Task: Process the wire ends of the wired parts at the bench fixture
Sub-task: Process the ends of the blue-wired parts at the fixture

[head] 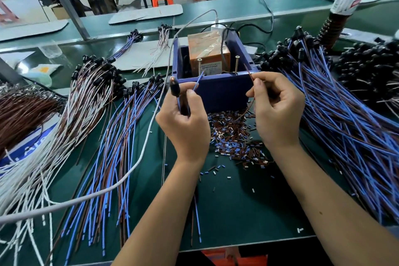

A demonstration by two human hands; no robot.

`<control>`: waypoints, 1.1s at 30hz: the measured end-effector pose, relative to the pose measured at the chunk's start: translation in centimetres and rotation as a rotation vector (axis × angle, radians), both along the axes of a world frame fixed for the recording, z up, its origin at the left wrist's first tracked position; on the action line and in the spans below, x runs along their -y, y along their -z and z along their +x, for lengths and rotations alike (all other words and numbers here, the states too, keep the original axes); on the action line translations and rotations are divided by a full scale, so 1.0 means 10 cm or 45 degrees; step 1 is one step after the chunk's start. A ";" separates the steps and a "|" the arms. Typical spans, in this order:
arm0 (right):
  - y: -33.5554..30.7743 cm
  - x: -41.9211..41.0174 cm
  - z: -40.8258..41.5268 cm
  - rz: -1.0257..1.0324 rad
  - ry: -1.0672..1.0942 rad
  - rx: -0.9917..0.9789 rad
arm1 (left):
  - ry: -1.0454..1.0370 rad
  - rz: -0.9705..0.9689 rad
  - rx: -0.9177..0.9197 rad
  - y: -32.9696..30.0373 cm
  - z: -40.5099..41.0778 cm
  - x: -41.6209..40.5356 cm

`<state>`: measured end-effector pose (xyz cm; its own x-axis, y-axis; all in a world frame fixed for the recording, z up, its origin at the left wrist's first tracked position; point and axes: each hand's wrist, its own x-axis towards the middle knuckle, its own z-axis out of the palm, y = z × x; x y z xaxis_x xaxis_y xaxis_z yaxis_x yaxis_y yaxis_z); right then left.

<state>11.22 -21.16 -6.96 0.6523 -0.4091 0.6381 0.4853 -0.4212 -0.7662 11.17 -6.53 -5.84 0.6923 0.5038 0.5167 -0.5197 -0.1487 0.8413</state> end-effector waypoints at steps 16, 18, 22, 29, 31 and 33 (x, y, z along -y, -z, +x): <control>-0.50 1.17 -0.66 -0.481 0.659 -0.091 | 0.794 0.418 -0.559 -0.76 0.06 1.60; -0.56 1.16 -0.72 -0.516 0.364 -0.190 | 0.921 0.114 -0.621 -0.84 0.05 1.73; -0.67 1.18 -0.82 -0.406 0.147 -0.340 | 1.241 -0.590 -0.783 -1.11 0.11 1.92; -1.16 1.56 -1.07 -0.383 0.194 -0.333 | 1.395 -0.904 -0.692 -1.51 0.34 1.99; -1.28 1.64 -1.15 -0.424 0.324 -0.302 | 1.171 -0.614 -0.656 -1.51 0.45 1.99; -1.26 1.67 -1.16 -0.521 0.415 -0.439 | 0.951 -0.239 -0.590 -1.44 0.56 1.98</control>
<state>-0.37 -37.85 5.62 0.7313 -0.3888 0.5604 0.0362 -0.7983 -0.6012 16.75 -26.36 8.59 0.9918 -0.1131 0.0588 -0.0285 0.2530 0.9670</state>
